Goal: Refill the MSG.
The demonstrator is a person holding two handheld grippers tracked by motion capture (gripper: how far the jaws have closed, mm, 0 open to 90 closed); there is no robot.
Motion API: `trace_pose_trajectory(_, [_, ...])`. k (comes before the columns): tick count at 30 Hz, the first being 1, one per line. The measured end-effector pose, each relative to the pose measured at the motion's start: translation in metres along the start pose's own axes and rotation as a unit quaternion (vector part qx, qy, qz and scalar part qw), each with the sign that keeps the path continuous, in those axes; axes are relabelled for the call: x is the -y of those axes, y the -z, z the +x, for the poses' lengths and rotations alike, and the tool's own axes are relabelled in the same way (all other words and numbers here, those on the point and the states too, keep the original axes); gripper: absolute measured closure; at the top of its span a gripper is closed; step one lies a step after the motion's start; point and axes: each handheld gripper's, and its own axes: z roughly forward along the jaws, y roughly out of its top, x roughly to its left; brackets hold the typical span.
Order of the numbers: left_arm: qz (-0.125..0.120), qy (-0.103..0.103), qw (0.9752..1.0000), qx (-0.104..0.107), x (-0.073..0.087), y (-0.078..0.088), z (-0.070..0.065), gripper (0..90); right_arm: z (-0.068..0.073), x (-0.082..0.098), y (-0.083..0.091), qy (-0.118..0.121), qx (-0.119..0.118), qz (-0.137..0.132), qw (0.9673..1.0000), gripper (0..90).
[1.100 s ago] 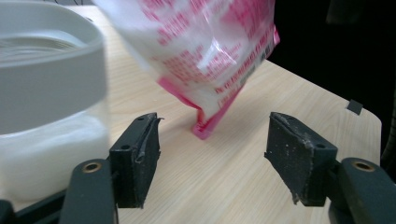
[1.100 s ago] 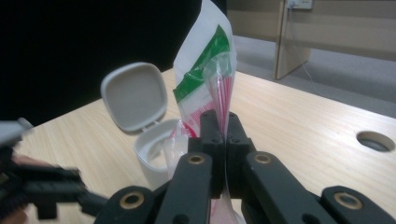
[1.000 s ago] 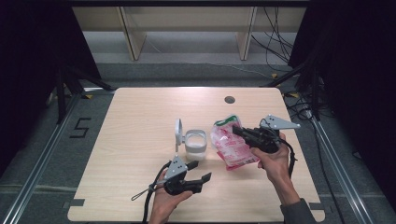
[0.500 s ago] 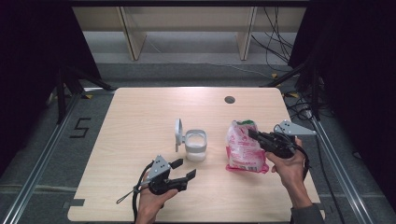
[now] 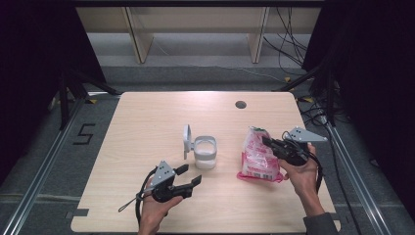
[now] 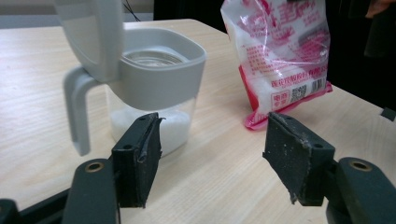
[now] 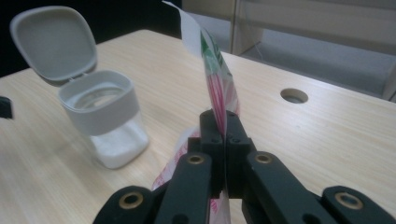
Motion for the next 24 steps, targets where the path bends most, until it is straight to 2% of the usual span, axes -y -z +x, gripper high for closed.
trace_pose_trajectory(1, [-0.002, 0.001, 1.0000, 0.002, 0.000, 0.000, 0.002, 34.5, 0.000, 0.001, 0.000, -0.002, 0.007, 0.009, 0.9999, 90.0])
trace_pose_trajectory(2, [0.006, -0.005, 1.0000, -0.004, 0.000, 0.002, 0.003, 34.4, 0.000, 0.002, -0.001, -0.011, 0.008, 0.014, 0.9998, 90.0])
trace_pose_trajectory(3, [0.004, -0.004, 1.0000, -0.003, 0.000, 0.002, 0.004, 34.4, -0.001, 0.004, -0.003, -0.011, 0.010, 0.008, 0.9998, 90.0])
trace_pose_trajectory(4, [0.003, -0.001, 1.0000, -0.002, 0.001, 0.002, 0.005, 34.2, -0.002, 0.005, -0.003, -0.012, 0.015, 0.018, 0.9997, 90.0])
trace_pose_trajectory(5, [0.002, -0.005, 1.0000, -0.001, 0.000, 0.002, 0.006, 34.2, -0.005, 0.006, -0.004, 0.002, 0.014, 0.015, 0.9998, 90.0])
trace_pose_trajectory(6, [0.004, -0.005, 1.0000, -0.003, 0.000, 0.002, 0.007, 34.2, -0.006, 0.007, -0.004, -0.004, 0.010, 0.022, 0.9997, 90.0])
trace_pose_trajectory(7, [0.004, -0.010, 0.9999, -0.002, -0.001, 0.003, 0.008, 34.1, -0.005, 0.008, -0.004, -0.014, 0.017, 0.030, 0.9993, 90.0])
trace_pose_trajectory(8, [0.004, -0.008, 0.9999, -0.005, -0.001, 0.003, 0.008, 34.1, -0.006, 0.009, -0.006, -0.010, 0.013, 0.029, 0.9994, 90.0])
trace_pose_trajectory(9, [0.002, -0.004, 1.0000, -0.006, -0.001, 0.003, 0.008, 35.1, -0.007, 0.010, -0.007, -0.011, 0.015, 0.032, 0.9993, 90.0])
trace_pose_trajectory(10, [0.005, -0.007, 0.9999, -0.008, -0.002, 0.005, 0.008, 37.3, -0.009, 0.011, -0.007, -0.003, 0.022, 0.032, 0.9992, 90.0])
trace_pose_trajectory(11, [0.005, -0.009, 0.9999, -0.011, -0.003, 0.005, 0.007, 38.2, -0.008, 0.013, -0.008, -0.015, 0.016, 0.037, 0.9991, 90.0])
trace_pose_trajectory(13, [0.005, -0.013, 0.9999, -0.009, -0.005, 0.006, 0.008, 38.3, -0.011, 0.016, -0.010, -0.012, 0.022, 0.044, 0.9987, 89.9])
trace_pose_trajectory(16, [0.009, -0.014, 0.9998, -0.009, -0.005, 0.007, 0.008, 39.4, -0.014, 0.021, -0.014, -0.013, 0.015, 0.048, 0.9987, 89.9])
trace_pose_trajectory(18, [0.007, -0.014, 0.9999, -0.005, -0.004, 0.006, 0.010, 40.7, -0.013, 0.024, -0.015, -0.023, 0.019, 0.061, 0.9977, 89.8])
trace_pose_trajectory(19, [0.008, -0.013, 0.9999, -0.007, -0.004, 0.006, 0.010, 41.2, -0.012, 0.025, -0.017, -0.033, 0.015, 0.054, 0.9979, 89.7])
trace_pose_trajectory(20, [0.013, -0.019, 0.9997, -0.010, -0.004, 0.007, 0.011, 42.4, -0.013, 0.026, -0.017, -0.027, 0.017, 0.057, 0.9979, 89.6])
trace_pose_trajectory(21, [0.012, -0.016, 0.9997, -0.012, -0.004, 0.007, 0.012, 42.8, -0.016, 0.026, -0.017, -0.015, 0.019, 0.058, 0.9980, 89.5])
trace_pose_trajectory(22, [0.014, -0.016, 0.9997, -0.014, -0.004, 0.008, 0.013, 43.2, -0.016, 0.027, -0.017, -0.021, 0.023, 0.063, 0.9975, 89.4])
trace_pose_trajectory(23, [0.010, -0.016, 0.9998, -0.012, -0.004, 0.007, 0.014, 44.1, -0.017, 0.028, -0.019, -0.029, 0.015, 0.059, 0.9977, 89.3])
trace_pose_trajectory(24, [0.011, -0.028, 0.9995, -0.009, -0.006, 0.008, 0.016, 45.0, -0.016, 0.029, -0.018, -0.039, 0.023, 0.062, 0.9971, 89.1])
